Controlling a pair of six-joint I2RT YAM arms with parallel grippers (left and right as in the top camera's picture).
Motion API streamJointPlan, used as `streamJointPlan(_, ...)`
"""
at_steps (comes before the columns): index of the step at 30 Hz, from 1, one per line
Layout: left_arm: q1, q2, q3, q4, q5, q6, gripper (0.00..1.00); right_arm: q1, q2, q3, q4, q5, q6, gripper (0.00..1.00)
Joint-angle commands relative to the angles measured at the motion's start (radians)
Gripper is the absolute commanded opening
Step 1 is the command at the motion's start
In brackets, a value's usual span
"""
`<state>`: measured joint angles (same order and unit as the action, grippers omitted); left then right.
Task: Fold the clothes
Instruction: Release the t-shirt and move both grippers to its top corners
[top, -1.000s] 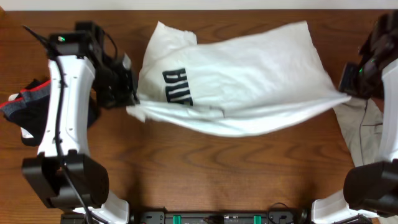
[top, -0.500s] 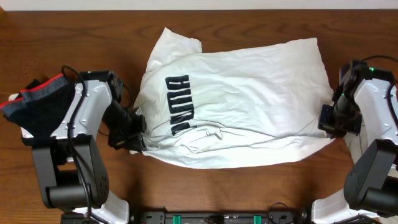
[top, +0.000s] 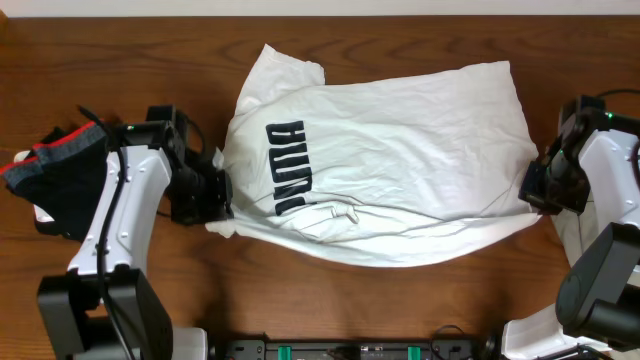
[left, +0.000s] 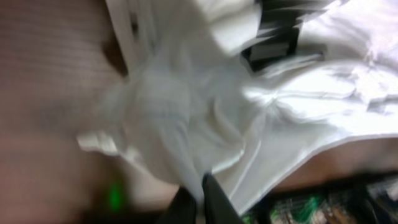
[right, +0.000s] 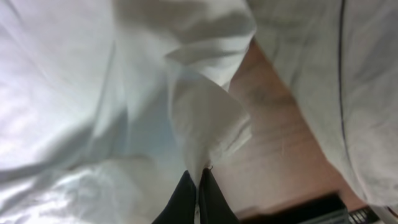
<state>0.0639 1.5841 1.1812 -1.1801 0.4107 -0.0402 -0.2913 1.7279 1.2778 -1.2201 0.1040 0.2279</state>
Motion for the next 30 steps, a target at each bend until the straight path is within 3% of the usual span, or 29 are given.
streamJointPlan(1, 0.002, -0.024, 0.0, 0.076, -0.053, -0.068, 0.06, -0.026, -0.005, 0.068, 0.025, -0.013, 0.031, 0.01)
streamJointPlan(12, 0.002, -0.02, 0.0, 0.161, -0.061, -0.104, 0.06, -0.043, -0.005, 0.134, 0.12, -0.04, 0.038, 0.01)
streamJointPlan(22, 0.002, -0.016, 0.0, 0.433, -0.066, -0.104, 0.06, -0.042, -0.003, 0.134, 0.25, -0.041, 0.041, 0.01)
streamJointPlan(30, 0.002, -0.009, 0.0, 0.466, -0.065, -0.104, 0.07, -0.041, 0.031, 0.134, 0.304, -0.07, 0.042, 0.03)
